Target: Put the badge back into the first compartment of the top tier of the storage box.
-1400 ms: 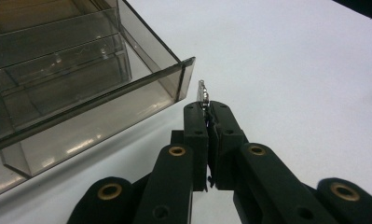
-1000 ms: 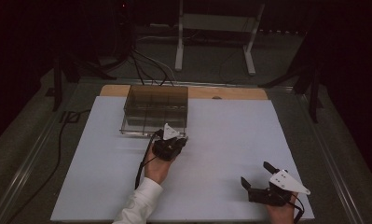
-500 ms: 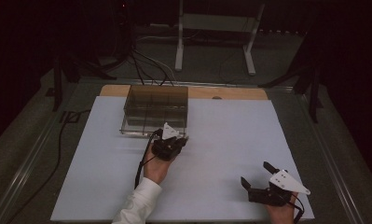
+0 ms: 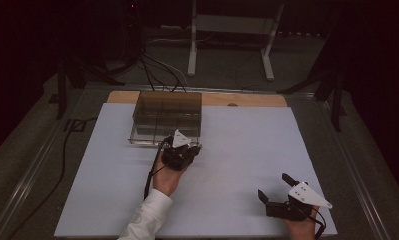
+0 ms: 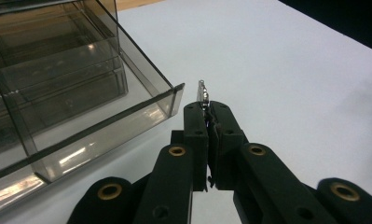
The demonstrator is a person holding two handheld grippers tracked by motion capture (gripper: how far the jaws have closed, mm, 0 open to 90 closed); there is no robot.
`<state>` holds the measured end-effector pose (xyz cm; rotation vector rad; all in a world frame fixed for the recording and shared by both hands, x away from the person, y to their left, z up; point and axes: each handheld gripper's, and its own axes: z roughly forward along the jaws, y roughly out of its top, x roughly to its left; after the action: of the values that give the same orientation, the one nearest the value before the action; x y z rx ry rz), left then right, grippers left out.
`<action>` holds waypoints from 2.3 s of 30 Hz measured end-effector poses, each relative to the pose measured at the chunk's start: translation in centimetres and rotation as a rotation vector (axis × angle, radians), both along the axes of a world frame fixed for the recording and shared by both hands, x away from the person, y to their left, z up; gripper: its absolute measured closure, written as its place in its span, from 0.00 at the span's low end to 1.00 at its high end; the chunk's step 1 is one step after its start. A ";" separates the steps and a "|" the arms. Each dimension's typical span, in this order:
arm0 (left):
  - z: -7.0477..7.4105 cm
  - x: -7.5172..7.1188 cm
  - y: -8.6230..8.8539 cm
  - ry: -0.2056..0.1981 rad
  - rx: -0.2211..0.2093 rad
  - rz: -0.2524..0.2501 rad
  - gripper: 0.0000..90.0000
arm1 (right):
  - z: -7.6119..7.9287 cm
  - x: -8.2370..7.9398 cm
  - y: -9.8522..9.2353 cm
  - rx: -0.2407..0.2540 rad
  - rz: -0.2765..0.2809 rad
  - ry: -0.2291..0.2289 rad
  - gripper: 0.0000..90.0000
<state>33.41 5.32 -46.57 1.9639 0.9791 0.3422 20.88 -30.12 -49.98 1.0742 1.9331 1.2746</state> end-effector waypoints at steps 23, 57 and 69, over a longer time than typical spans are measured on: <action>1.2 0.0 0.4 -0.009 -0.018 -0.004 0.98 | 0.0 0.0 0.0 0.003 0.000 0.002 0.00; 2.5 0.3 1.4 -0.018 -0.045 0.016 0.98 | 0.0 0.0 -0.1 0.003 0.001 0.002 0.00; 2.8 0.5 1.7 -0.020 -0.049 0.022 0.98 | 0.0 0.0 -0.1 0.003 0.001 0.003 0.00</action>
<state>33.89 7.00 -43.74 1.9034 0.9880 0.3461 20.90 -30.17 -50.00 1.0773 1.9352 1.2779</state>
